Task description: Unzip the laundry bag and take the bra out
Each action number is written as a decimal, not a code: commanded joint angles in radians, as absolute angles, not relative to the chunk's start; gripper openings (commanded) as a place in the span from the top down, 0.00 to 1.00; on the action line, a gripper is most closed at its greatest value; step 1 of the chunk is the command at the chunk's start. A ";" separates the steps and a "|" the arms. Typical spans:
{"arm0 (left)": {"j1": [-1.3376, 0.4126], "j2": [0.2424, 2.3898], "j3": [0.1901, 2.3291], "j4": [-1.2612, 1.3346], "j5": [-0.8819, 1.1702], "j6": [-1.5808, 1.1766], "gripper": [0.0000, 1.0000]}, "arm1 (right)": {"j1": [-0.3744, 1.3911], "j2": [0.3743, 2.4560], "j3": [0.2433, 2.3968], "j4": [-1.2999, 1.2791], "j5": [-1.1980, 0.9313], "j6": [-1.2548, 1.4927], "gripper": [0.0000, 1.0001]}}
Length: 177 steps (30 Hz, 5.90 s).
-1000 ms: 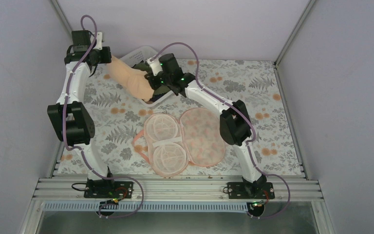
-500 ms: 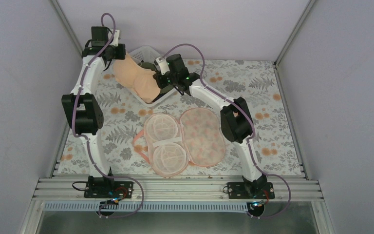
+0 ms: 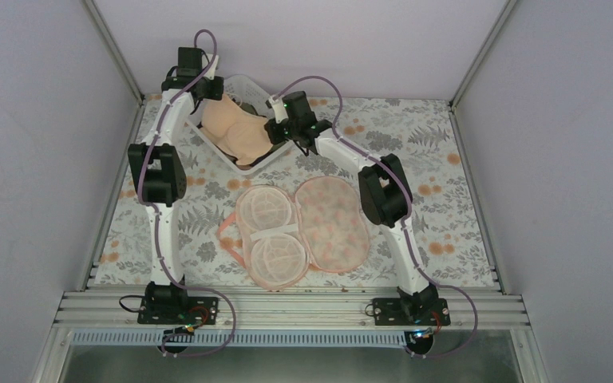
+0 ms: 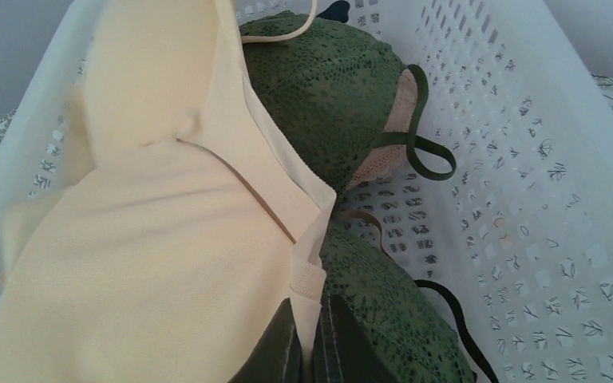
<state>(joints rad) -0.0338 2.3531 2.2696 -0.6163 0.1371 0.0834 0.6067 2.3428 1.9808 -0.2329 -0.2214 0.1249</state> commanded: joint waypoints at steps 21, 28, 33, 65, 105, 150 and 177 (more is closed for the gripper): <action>-0.036 2.205 2.377 -0.687 0.254 0.200 0.10 | 0.538 2.069 2.010 -0.436 0.044 0.085 0.10; 0.012 1.761 1.824 -0.555 0.382 0.102 0.09 | 0.395 1.709 1.472 -0.488 -0.023 0.182 0.10; 0.032 1.530 1.453 -0.530 0.501 -0.094 0.09 | 0.333 1.539 1.181 -0.506 -0.117 0.256 0.11; -0.155 1.016 0.212 -0.060 0.705 -0.714 0.32 | 0.314 1.578 0.745 -0.362 -0.282 0.333 0.52; -0.307 1.201 0.181 0.278 0.672 -0.775 0.98 | 0.991 1.806 1.327 -0.372 -0.317 0.607 0.95; -0.023 1.009 0.222 0.044 0.591 -0.930 0.09 | 0.693 1.799 0.994 -0.291 -0.275 0.408 0.31; -0.014 1.001 0.183 0.031 0.536 -0.879 0.08 | 0.462 1.539 0.766 -0.302 -0.129 0.427 0.96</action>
<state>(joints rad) -0.0235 1.0119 0.1974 0.0292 0.5629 -0.8986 0.5461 1.5948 0.8120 -0.2852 -0.1997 0.4408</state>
